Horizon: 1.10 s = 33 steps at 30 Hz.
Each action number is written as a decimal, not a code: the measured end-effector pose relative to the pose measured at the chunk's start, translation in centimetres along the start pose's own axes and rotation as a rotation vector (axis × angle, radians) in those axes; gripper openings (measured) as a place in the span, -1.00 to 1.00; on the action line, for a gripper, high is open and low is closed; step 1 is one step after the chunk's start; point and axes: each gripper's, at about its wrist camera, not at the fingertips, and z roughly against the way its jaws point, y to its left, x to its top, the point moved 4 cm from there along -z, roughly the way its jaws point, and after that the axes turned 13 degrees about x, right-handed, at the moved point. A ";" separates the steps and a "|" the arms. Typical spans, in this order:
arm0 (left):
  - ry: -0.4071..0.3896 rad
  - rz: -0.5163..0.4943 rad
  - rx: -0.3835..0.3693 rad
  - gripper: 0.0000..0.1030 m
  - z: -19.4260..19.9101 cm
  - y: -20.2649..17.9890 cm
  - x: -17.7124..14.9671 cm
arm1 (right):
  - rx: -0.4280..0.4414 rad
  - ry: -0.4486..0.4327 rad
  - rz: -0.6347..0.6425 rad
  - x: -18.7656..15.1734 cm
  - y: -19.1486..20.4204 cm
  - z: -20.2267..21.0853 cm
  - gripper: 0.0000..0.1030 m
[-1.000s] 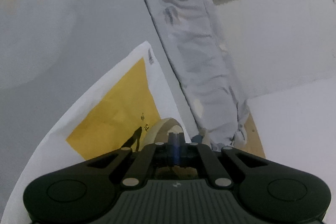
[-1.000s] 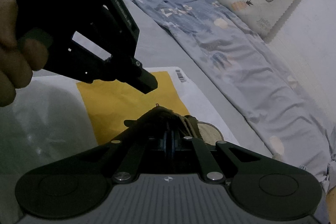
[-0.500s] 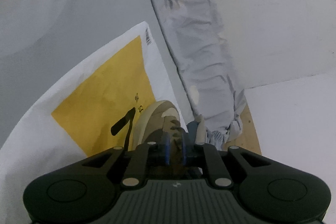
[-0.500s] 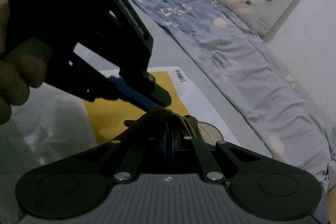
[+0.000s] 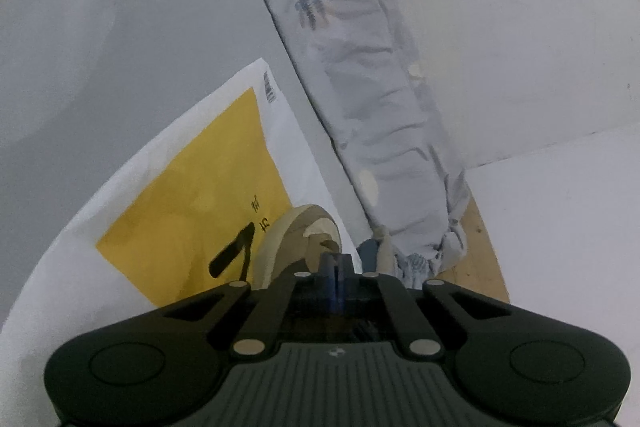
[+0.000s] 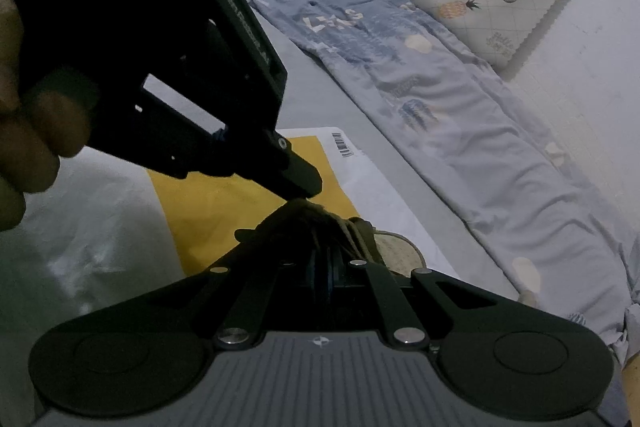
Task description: Lace up shoes with both hands
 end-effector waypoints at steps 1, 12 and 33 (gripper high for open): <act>-0.012 0.003 0.005 -1.00 0.1 0.1 0.2 | -0.001 0.000 -0.001 0.0 0.1 0.0 -0.95; -0.169 0.039 0.077 -1.00 2.3 1.4 3.4 | -0.030 0.002 0.018 0.3 2.1 0.5 -0.92; -0.255 -0.057 0.230 -1.00 4.4 0.7 4.4 | -0.060 0.031 0.035 -0.9 -0.6 4.7 -0.83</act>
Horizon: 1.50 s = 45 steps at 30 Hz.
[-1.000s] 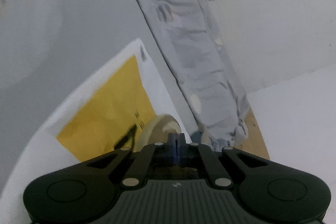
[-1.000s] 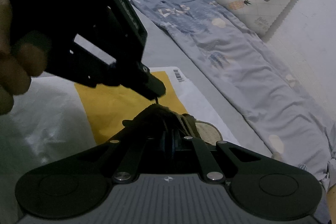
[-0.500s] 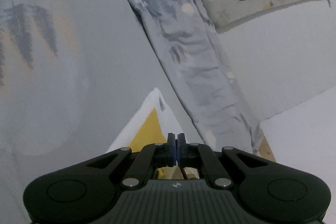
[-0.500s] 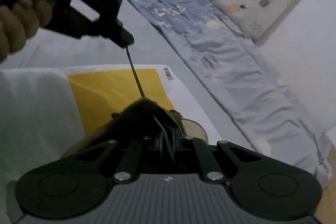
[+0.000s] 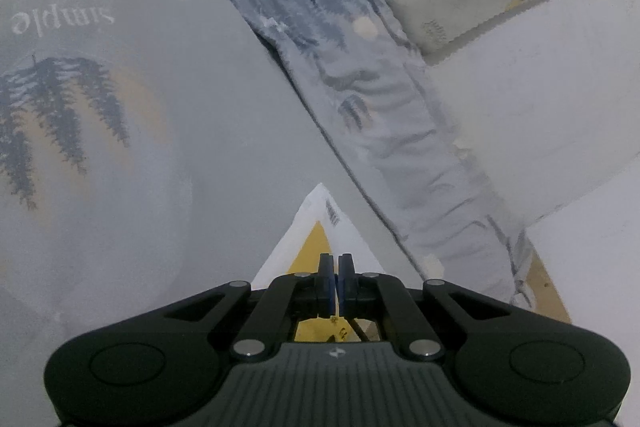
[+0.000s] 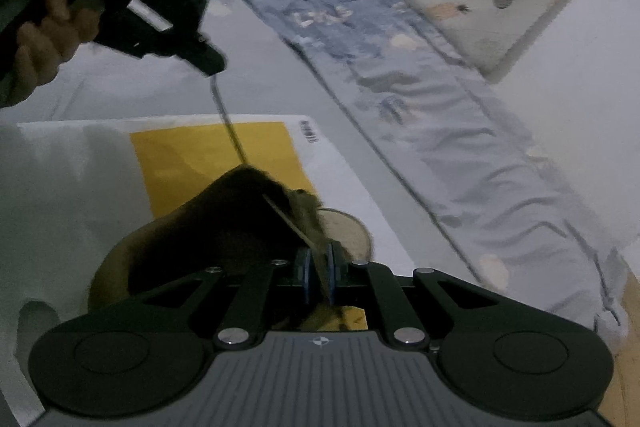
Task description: Lace up shoes with both hands
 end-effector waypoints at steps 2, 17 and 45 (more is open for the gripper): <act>-0.015 -0.022 0.038 -1.00 0.2 -0.1 0.1 | -0.036 0.005 -0.006 -0.3 -0.8 0.2 -0.78; 0.267 0.053 -0.181 -0.70 0.2 -2.1 -4.9 | -0.145 0.008 -0.130 0.0 -0.9 0.6 -0.77; 0.220 0.135 -0.157 -1.00 -3.5 -2.0 -5.2 | -0.166 0.008 -0.181 -1.2 -1.1 -0.3 -0.44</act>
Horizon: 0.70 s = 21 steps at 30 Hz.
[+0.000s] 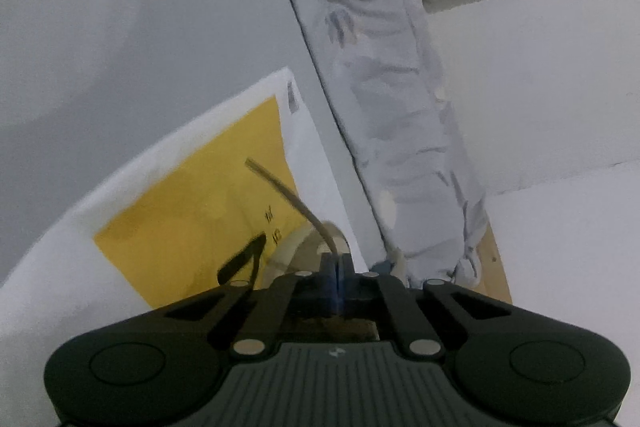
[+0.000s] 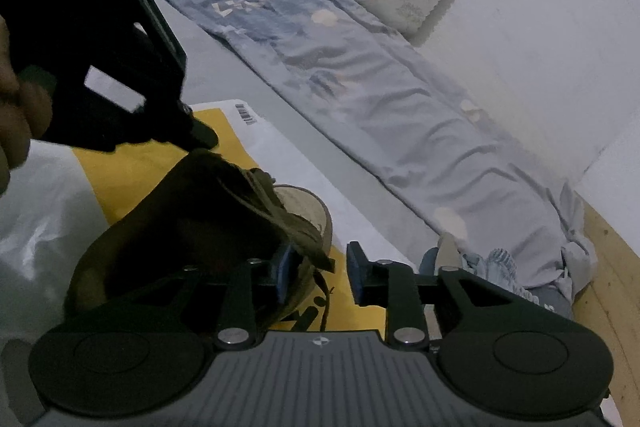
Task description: Lace up shoes with both hands
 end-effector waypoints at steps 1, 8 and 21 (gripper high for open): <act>-0.012 -0.007 0.005 -1.00 0.1 0.0 0.1 | 0.002 -0.002 -0.002 0.0 -0.1 0.0 -0.44; -0.054 -0.014 0.019 -1.00 0.9 0.3 0.9 | 0.008 -0.001 -0.016 -0.2 -0.4 -0.1 -0.44; -0.142 -0.081 0.032 -1.00 2.7 -0.2 2.6 | 0.013 0.010 -0.036 -0.1 -0.5 -0.2 -0.44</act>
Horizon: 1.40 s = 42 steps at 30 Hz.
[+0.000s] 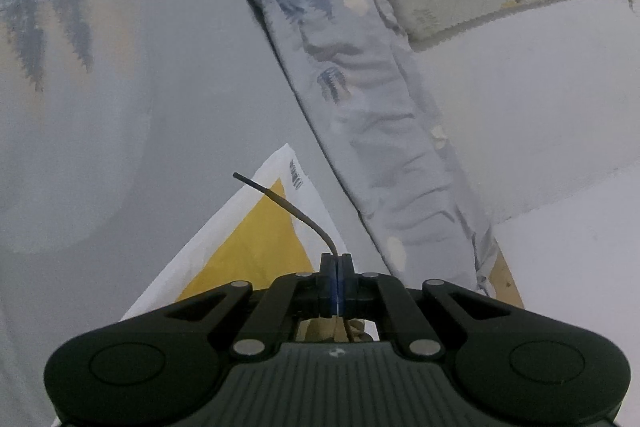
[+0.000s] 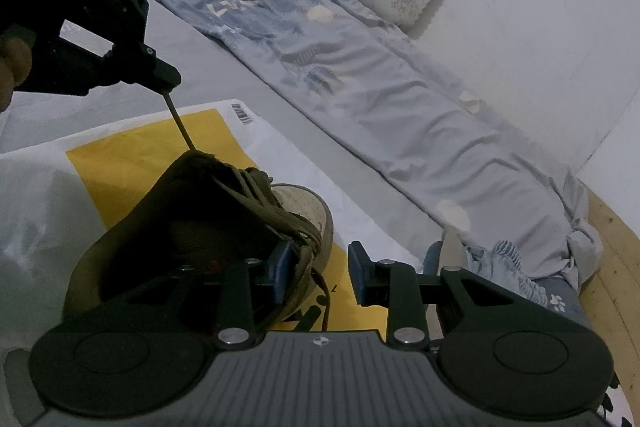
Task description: Lace up shoes with both hands
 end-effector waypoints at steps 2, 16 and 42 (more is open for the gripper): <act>-0.011 -0.030 0.003 -1.00 0.2 -0.2 0.1 | 0.001 0.001 -0.006 0.0 -0.1 -0.1 -0.44; -0.221 -0.271 0.165 -1.00 4.4 -1.2 3.1 | 0.018 -0.105 -0.191 2.1 -2.1 2.6 -0.44; -0.271 -0.778 0.460 0.21 6.4 4.9 4.2 | 0.213 -0.326 -0.534 9.5 9.0 -4.4 0.43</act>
